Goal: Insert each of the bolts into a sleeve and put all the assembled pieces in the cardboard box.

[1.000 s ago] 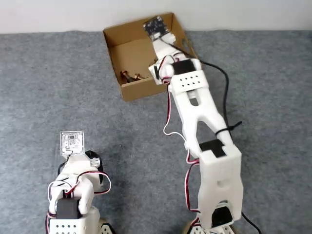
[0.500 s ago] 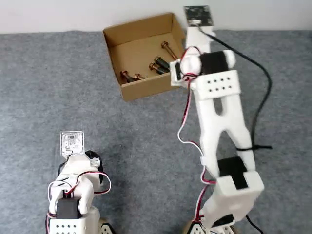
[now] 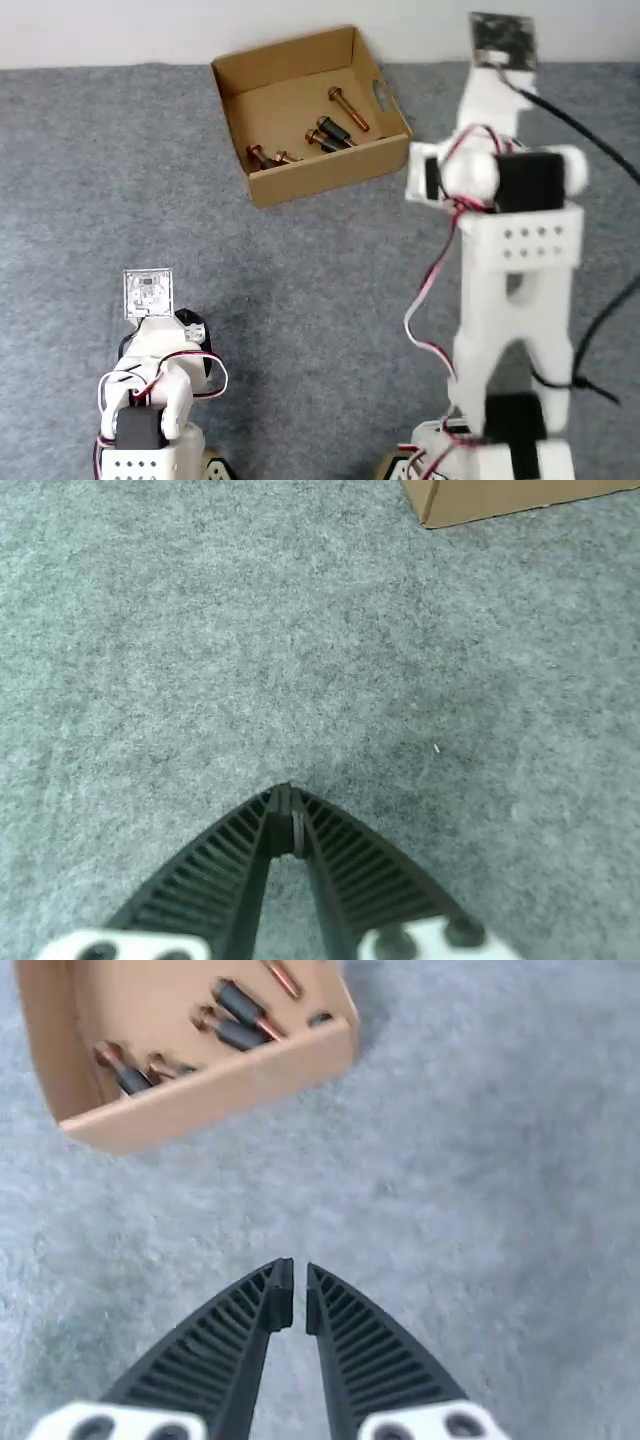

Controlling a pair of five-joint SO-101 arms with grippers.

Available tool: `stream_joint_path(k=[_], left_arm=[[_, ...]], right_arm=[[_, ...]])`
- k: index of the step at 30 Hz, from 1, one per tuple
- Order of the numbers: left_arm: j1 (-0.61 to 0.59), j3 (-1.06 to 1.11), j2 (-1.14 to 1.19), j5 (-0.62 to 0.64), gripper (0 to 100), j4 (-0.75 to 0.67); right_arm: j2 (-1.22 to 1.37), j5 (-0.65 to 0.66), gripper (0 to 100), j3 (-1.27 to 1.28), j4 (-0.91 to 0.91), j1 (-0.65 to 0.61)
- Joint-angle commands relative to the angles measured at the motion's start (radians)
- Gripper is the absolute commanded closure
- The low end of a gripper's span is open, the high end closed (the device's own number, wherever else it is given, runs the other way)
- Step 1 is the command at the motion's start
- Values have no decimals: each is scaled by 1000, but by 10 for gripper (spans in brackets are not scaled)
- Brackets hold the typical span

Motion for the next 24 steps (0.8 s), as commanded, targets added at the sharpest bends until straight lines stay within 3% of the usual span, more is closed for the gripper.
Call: stream_joint_path(k=[1,8,15,24], left_arm=[[-2,-4,-9,-12,995,9],[-2,-4,-9,-12,995,9],[-2,-4,-9,-12,995,9],[-2,-4,-9,-12,995,9]], right_arm=[[-180,-11,991,164,-5,53],[-553,-2,991,784,-303,139],[-978,0,991,1378,-618,148],[-1480,3,991,1863,-677,153]])
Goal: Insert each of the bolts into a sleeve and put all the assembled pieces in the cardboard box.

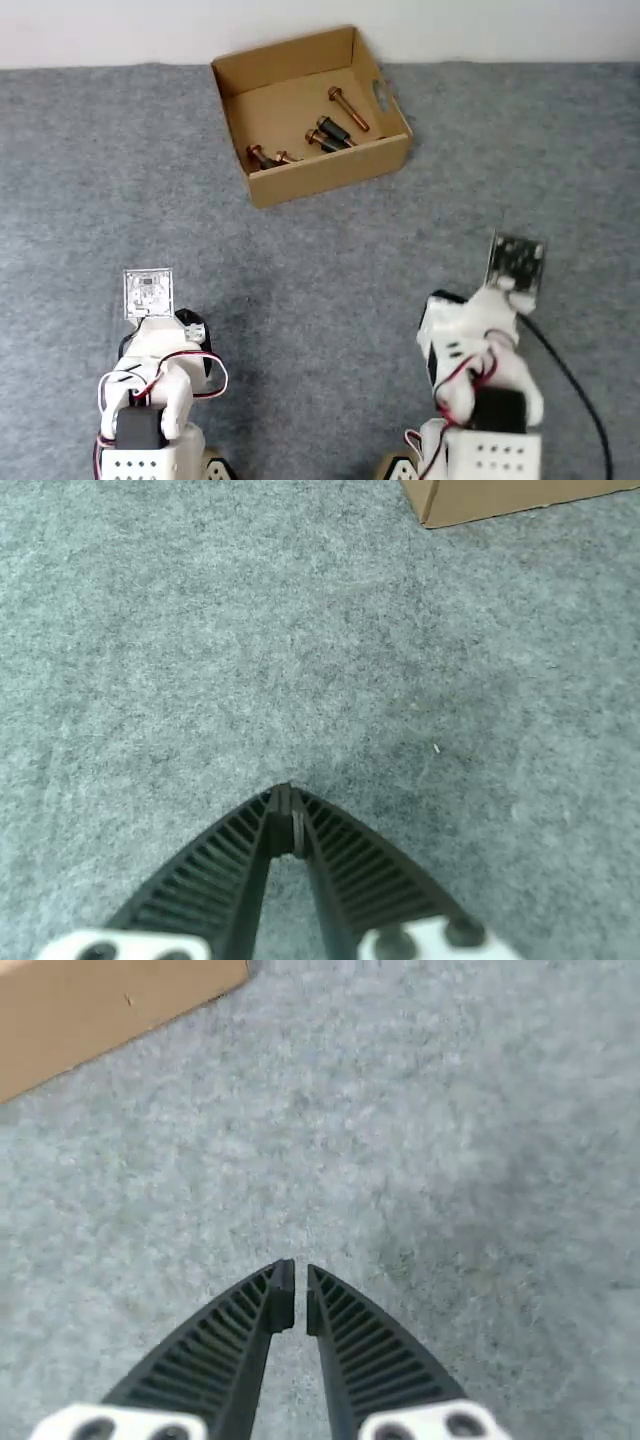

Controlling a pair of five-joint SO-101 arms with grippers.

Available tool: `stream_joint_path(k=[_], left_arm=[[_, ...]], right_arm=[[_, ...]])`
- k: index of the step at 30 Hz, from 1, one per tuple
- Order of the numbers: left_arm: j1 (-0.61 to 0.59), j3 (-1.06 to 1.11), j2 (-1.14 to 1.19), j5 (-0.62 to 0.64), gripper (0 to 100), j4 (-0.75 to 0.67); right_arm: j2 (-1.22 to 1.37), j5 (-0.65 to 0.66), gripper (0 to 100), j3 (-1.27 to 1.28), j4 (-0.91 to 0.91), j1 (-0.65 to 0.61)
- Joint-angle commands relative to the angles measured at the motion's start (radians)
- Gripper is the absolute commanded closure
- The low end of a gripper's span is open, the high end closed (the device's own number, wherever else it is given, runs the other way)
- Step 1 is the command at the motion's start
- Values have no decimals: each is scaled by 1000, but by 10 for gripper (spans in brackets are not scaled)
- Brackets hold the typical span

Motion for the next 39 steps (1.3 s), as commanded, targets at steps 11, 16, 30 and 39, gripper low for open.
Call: stream_joint_path(k=[11,16,30,39], left_arm=[[-2,-4,-9,-12,995,9],[-2,-4,-9,-12,995,9],[-2,-4,-9,-12,995,9],[-2,-4,-9,-12,995,9]], right_arm=[[-260,77,991,275,1,59],[-260,72,991,311,8,59],[-259,77,990,311,213,62],[-259,77,990,311,213,59]])
